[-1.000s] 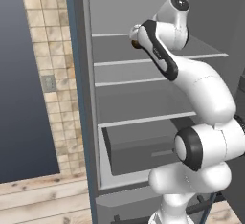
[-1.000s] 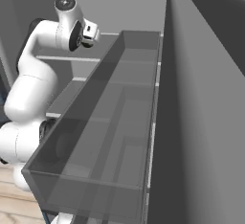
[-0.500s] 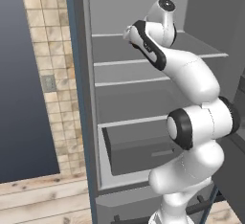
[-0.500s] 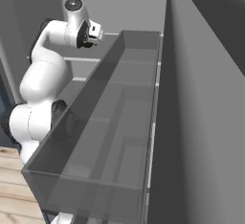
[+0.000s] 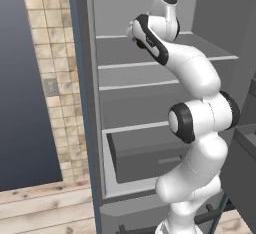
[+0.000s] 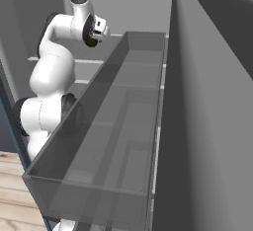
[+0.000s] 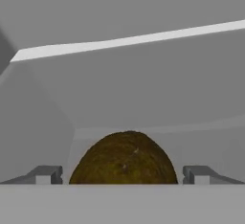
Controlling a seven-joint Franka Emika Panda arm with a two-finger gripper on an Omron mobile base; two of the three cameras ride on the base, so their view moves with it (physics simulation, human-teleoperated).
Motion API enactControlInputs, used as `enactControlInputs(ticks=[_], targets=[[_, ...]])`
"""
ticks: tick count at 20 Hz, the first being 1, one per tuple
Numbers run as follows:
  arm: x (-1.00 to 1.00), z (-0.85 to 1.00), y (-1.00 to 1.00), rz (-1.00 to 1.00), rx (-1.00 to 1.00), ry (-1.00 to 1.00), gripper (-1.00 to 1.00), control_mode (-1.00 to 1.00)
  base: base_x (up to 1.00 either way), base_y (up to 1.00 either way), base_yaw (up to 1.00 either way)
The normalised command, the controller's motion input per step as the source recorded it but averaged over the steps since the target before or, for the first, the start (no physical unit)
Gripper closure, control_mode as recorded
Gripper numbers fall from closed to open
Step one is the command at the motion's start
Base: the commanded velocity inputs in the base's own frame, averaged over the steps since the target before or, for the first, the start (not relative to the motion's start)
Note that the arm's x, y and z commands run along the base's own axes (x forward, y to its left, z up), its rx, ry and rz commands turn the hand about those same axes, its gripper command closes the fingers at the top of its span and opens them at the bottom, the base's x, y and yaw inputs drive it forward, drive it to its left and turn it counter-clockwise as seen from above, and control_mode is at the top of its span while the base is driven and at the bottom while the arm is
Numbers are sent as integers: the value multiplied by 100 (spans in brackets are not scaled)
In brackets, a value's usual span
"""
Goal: Gather the corn and avocado from the fridge and place them on a tray on the dining counter. Then gather the chicken drumsticks from the fridge and place them on the other tray.
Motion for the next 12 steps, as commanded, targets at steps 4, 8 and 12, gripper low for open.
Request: enactControlInputs(ticks=[4,8,12], targets=[[0,-17,0,0,0,2,-100,-100,0,0,0],[0,-21,0,0,0,0,-100,-100,0,0,0],[0,-22,0,0,0,0,-100,-100,0,0,0]])
